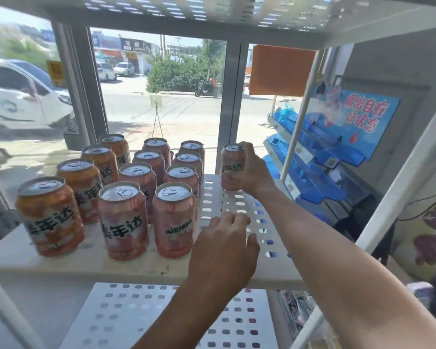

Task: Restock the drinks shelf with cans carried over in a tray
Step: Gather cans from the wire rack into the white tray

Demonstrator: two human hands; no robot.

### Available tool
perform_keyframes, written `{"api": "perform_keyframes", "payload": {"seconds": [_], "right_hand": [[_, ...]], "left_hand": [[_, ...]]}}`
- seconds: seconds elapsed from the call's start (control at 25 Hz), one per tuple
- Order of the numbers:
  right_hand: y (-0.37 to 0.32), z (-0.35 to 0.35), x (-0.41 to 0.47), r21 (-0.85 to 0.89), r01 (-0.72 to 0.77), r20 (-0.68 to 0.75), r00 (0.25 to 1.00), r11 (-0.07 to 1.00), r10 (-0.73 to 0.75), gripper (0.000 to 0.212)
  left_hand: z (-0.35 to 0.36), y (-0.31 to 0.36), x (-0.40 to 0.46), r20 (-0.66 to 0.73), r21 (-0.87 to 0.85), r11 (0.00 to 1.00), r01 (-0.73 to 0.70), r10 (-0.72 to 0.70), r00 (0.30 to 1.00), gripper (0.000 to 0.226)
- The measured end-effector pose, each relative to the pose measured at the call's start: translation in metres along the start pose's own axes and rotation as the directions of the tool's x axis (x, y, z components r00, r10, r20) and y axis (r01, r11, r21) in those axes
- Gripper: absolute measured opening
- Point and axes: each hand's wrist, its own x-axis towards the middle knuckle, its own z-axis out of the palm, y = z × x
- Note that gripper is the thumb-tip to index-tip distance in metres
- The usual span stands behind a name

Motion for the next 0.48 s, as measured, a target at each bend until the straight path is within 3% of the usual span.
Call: {"api": "perform_keyframes", "payload": {"seconds": [0.48], "right_hand": [[-0.043, -0.075, -0.140, 0.066, 0.172, -0.140, 0.977, 0.983, -0.162, 0.068]], "left_hand": [[-0.049, 0.014, -0.035, -0.117, -0.024, 1.000, 0.000, -0.003, 0.993, 0.032]]}}
